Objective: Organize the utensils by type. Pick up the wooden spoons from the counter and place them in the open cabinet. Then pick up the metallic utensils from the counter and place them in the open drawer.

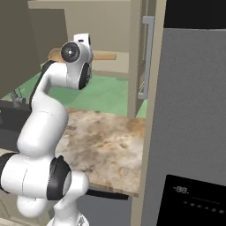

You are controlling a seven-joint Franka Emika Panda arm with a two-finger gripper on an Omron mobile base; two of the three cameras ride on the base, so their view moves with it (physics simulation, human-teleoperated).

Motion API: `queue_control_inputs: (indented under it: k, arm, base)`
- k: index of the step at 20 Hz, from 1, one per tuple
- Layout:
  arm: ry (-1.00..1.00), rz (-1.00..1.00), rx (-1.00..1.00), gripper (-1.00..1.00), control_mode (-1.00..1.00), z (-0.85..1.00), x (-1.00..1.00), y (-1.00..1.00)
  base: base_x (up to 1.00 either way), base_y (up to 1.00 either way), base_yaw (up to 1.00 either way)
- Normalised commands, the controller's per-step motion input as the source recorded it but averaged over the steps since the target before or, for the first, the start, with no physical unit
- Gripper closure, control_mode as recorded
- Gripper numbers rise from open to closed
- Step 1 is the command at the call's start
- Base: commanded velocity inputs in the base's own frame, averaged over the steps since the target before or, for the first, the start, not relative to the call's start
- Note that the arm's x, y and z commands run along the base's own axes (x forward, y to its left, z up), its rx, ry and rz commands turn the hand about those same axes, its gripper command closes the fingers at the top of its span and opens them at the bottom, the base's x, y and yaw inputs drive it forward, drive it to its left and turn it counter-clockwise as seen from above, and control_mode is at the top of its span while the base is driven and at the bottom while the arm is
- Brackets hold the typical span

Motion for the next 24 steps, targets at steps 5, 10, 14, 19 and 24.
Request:
queue_control_inputs:
  k: [5, 10, 14, 19, 24]
  arm:
    - [0.00, 0.00, 0.00, 1.00, -1.00, 0.36, 0.54, 0.00]
    - [0.00, 0.00, 0.00, 1.00, -1.00, 0.18, 0.32, 0.00]
    - [-0.03, 0.02, -0.04, 1.00, -1.00, -0.04, 0.09, 0.00]
    - [0.00, 0.00, -0.07, 1.00, -1.00, -0.27, 0.20, 0.00]
    - [0.00, 0.00, -0.03, 1.00, -1.00, -0.22, 0.34, 0.00]
  base:
    - [0.00, 0.00, 0.00]
    - [0.00, 0.00, 0.00]
    - [0.00, 0.00, 0.00]
    - [0.00, 0.00, 0.00]
    - [0.00, 0.00, 0.00]
